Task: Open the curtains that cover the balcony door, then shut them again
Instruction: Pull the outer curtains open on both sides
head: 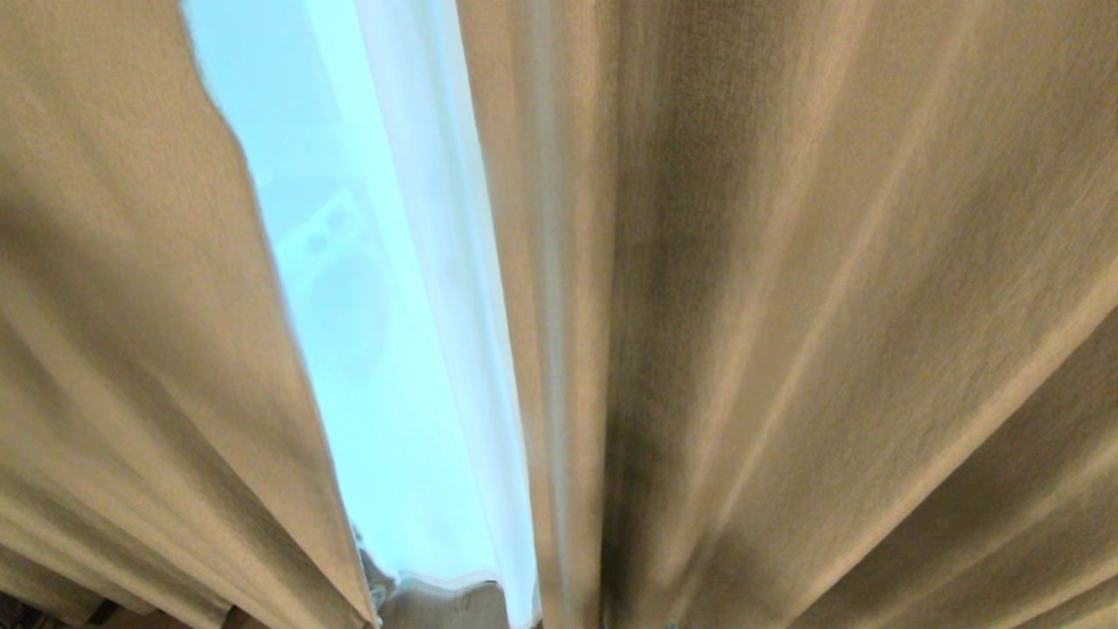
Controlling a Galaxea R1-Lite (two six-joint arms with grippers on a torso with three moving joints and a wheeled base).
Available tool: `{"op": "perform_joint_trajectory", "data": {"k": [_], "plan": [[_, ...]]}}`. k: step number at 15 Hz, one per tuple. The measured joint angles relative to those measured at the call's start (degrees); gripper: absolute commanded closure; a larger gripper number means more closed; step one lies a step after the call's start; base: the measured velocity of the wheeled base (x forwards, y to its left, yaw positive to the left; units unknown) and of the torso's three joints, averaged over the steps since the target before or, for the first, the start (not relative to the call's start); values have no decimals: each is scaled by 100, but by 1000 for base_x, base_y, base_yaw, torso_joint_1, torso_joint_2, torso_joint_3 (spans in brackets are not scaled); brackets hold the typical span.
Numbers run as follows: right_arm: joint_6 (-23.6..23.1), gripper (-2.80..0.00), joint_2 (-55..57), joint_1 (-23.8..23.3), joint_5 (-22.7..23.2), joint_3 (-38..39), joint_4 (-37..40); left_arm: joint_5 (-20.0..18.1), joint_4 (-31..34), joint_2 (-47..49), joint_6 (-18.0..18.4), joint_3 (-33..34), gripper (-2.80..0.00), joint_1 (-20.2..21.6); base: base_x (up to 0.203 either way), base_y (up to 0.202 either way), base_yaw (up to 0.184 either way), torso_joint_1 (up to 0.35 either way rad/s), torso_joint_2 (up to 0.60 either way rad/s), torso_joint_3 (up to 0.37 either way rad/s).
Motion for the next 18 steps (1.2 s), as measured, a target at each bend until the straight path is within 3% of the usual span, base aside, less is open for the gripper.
{"op": "perform_joint_trajectory", "data": {"k": [13,18], "plan": [[-2,0,0,-1,4,2,-2,-8,-317,279,-59,17,0,375,0,0,0,0,0,0],[0,0,0,0,2,0,1,-199,-337,361,-72,9,0,549,0,0,0,0,0,0]]}}
